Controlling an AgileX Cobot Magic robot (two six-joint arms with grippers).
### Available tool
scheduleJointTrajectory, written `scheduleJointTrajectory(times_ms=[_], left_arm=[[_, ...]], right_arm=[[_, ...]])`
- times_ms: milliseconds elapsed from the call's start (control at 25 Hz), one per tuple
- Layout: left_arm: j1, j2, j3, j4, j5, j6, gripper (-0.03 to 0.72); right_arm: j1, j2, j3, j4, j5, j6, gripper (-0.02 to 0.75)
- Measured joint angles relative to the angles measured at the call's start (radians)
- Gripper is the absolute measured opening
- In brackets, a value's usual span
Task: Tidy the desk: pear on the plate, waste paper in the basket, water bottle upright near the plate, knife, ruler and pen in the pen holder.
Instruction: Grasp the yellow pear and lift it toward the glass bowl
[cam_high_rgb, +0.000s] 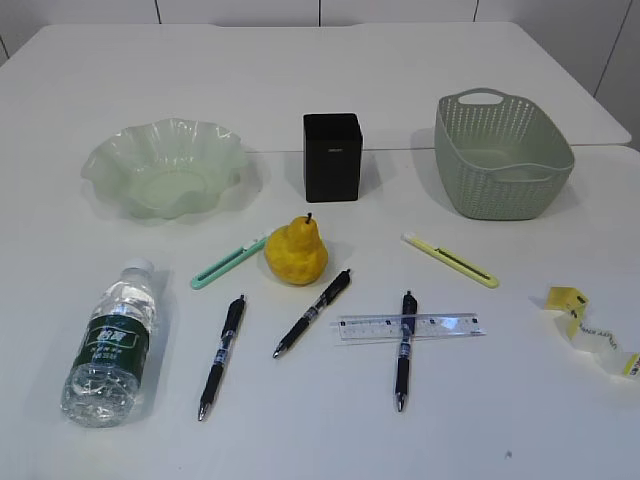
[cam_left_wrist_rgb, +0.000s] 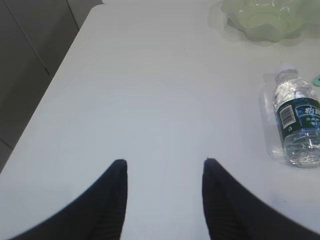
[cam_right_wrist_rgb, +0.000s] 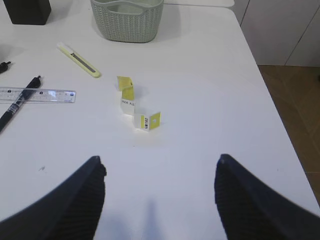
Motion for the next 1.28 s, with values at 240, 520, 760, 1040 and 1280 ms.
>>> scheduleJointTrajectory(times_ms=[240, 520, 760, 1040, 1280], left_arm=[[0.000, 0.000, 0.000, 0.000, 0.000, 0.000, 0.342], [0.000, 0.000, 0.000, 0.000, 0.000, 0.000, 0.341], [0.000, 0.000, 0.000, 0.000, 0.000, 0.000, 0.341], [0.000, 0.000, 0.000, 0.000, 0.000, 0.000, 0.341], [0.000, 0.000, 0.000, 0.017, 0.000, 0.000, 0.341]], right_arm=[[0.000, 0.000, 0.000, 0.000, 0.000, 0.000, 0.513], [0.000, 0.000, 0.000, 0.000, 0.000, 0.000, 0.513], [0.000, 0.000, 0.000, 0.000, 0.000, 0.000, 0.513], [0.000, 0.000, 0.000, 0.000, 0.000, 0.000, 0.513], [0.000, 0.000, 0.000, 0.000, 0.000, 0.000, 0.513]])
